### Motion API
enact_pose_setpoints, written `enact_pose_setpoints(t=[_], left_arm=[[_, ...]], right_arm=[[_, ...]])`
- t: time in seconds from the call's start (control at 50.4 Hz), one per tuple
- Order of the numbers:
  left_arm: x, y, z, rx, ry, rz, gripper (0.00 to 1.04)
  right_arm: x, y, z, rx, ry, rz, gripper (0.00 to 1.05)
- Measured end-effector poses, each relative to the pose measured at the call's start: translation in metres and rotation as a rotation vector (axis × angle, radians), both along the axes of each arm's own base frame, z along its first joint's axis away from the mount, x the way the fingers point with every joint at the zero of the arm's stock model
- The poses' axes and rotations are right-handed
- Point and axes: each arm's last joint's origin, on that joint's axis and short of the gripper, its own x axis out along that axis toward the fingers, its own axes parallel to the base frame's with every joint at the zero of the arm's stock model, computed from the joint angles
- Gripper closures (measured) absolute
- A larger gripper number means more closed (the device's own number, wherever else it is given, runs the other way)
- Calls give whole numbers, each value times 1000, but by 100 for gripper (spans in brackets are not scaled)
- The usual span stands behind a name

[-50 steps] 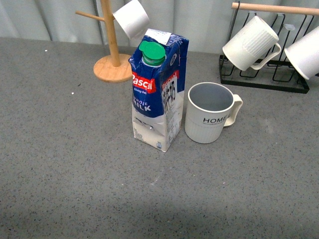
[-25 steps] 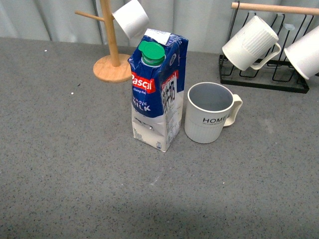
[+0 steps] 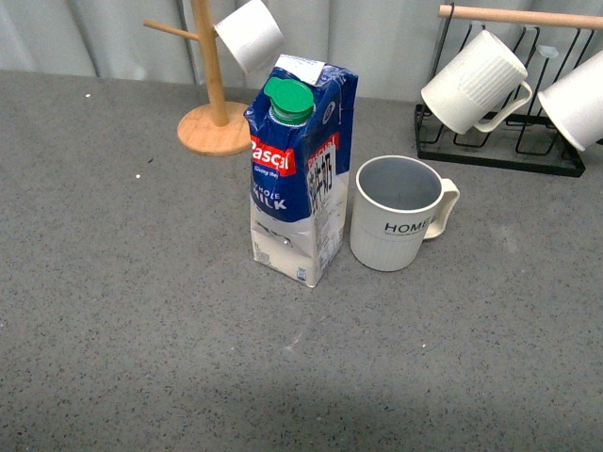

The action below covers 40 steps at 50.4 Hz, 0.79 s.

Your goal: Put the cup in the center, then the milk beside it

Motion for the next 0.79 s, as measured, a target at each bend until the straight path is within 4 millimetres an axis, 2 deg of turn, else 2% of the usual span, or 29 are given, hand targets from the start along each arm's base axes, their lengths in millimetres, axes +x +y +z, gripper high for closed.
enact_pose_setpoints(t=[0.099,0.297,0.793], left_arm=[[0,0,0,0,0,0,34],[0,0,0,0,0,0,6],[0,0,0,2,0,0,6]], right_arm=[[0,0,0,0,0,0,9],[0,0,0,0,0,0,9],[0,0,0,0,0,0,9]])
